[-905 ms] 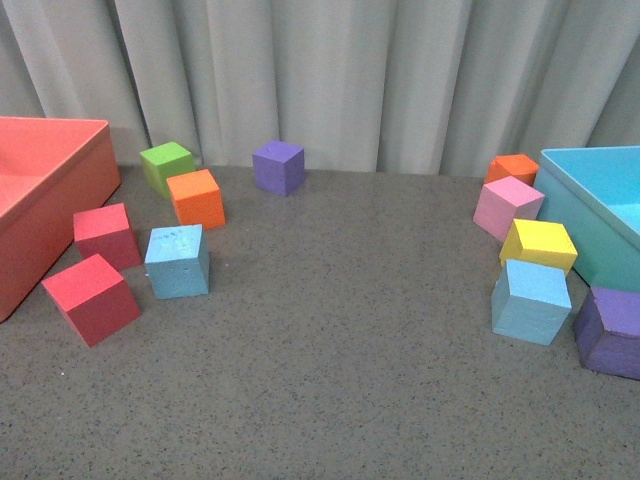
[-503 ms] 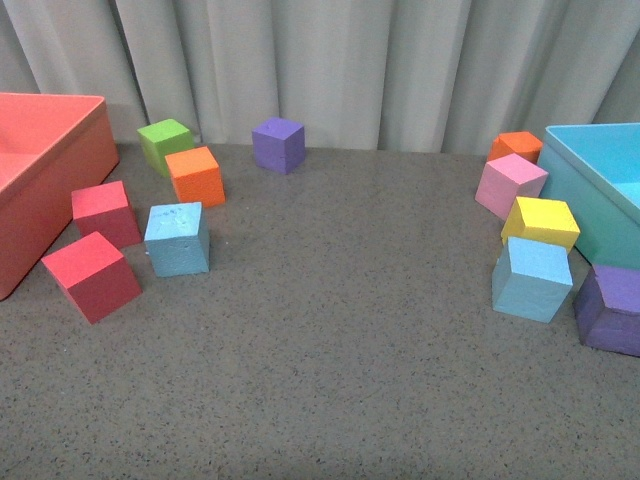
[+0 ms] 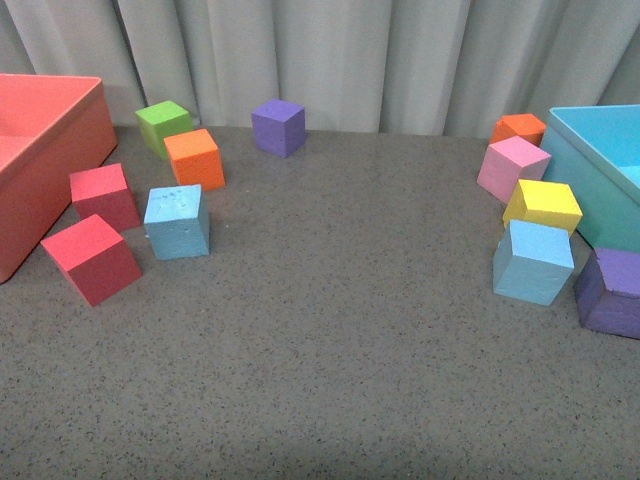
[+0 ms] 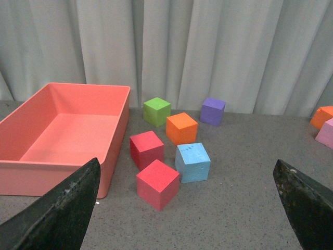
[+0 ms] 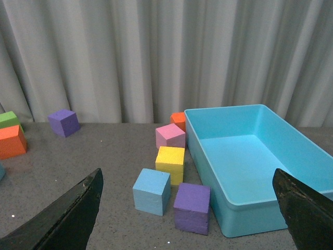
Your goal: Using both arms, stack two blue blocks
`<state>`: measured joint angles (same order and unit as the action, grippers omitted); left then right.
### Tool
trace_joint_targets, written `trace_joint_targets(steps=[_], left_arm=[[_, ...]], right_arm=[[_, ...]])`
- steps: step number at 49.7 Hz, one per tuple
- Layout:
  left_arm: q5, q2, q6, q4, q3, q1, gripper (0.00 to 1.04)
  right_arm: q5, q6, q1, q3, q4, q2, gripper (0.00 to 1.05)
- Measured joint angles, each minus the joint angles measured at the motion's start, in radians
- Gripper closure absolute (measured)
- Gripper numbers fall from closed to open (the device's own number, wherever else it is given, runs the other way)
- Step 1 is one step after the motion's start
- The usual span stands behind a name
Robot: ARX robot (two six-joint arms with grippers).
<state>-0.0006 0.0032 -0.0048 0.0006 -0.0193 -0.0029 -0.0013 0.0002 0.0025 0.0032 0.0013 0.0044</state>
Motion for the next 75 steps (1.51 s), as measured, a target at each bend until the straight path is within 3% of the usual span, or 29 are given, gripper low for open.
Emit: trace_joint_targets(steps=[4,5,9,12,22,26,38,48,75], left_arm=[[0.000,0.000,0.000,0.000,0.000,0.000,0.07],[0.000,0.000,0.000,0.000,0.000,0.000,0.07],[-0.001,0.000,0.000,0.000,0.000,0.000,0.07],[-0.001,0.000,0.000,0.000,0.000,0.000,0.07],[0.000,0.000,0.000,0.000,0.000,0.000,0.07],[0.000,0.000,0.000,0.000,0.000,0.000,0.07],[0.000,0.000,0.000,0.000,0.000,0.000,0.07],[0.000,0.000,0.000,0.000,0.000,0.000,0.07],[0.000,0.000,0.000,0.000,0.000,0.000,0.07]], right_arm=[[0.000,0.000,0.000,0.000,0.000,0.000,0.10],[0.039,-0.014,0.011,0.000,0.002,0.006,0.10],[0.373,-0.163,0.106,0.011,0.076,0.138,0.10],[0.422,-0.203,0.105,0.021,0.156,0.258,0.10],[0.269,-0.116,0.041,0.184,0.469,0.879,0.10],[0.207,-0.025,0.041,0.307,0.492,1.161,0.10],[0.126,0.182,0.061,0.669,0.278,1.657,0.10],[0.075,0.290,0.082,0.881,0.142,1.852,0.10],[0.075,0.422,0.133,1.131,-0.066,2.078,0.10]])
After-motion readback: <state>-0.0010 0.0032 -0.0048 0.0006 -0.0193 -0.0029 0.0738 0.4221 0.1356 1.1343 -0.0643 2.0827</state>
